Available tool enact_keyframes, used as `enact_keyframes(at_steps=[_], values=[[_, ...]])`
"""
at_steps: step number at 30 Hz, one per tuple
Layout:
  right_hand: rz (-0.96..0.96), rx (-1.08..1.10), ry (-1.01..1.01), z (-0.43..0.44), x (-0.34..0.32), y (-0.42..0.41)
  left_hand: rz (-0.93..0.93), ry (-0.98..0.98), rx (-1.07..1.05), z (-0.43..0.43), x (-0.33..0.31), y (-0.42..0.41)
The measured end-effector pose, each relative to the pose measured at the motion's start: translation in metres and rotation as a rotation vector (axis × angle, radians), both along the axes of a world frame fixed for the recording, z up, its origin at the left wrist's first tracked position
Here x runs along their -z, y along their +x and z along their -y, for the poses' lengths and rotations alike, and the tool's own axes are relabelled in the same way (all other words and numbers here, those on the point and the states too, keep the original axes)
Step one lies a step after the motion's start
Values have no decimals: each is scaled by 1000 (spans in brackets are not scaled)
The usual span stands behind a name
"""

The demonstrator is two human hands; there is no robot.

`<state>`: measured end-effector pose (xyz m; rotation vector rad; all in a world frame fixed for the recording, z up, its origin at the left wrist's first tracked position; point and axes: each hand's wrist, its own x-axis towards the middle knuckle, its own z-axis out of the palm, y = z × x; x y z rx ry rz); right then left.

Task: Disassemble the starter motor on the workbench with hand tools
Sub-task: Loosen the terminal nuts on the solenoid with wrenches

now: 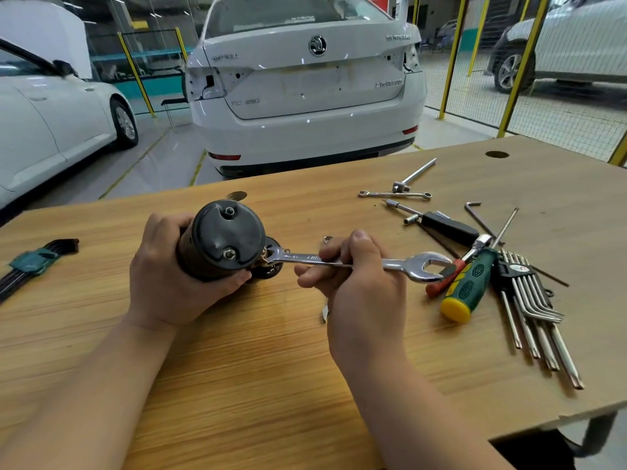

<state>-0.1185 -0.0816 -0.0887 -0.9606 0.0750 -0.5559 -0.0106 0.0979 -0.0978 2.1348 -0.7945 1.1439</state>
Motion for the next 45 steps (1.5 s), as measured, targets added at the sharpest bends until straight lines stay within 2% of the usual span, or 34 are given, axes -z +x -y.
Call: enact_keyframes(at_steps=[5, 11, 15, 17, 21, 27, 45], values=[[-122, -98, 80, 7, -16, 7, -7, 4, 6, -2, 0, 1], [-110, -170, -11, 23, -26, 14, -32, -12, 31, -5, 4, 3], [-48, -253, -257, 43, -37, 16, -26, -3, 8, -5, 4, 5], [-57, -324, -312, 49, -45, 22, -27, 1, 10, -5, 3, 5], [-86, -357, -271, 53, -47, 29, -18, 3, 35, -5, 3, 6], [-14, -363, -80, 51, -27, 24, -26, 5, 40, -5, 3, 5], [-36, -322, 2, 42, -20, 21, -21, -26, 66, -6, 5, 8]])
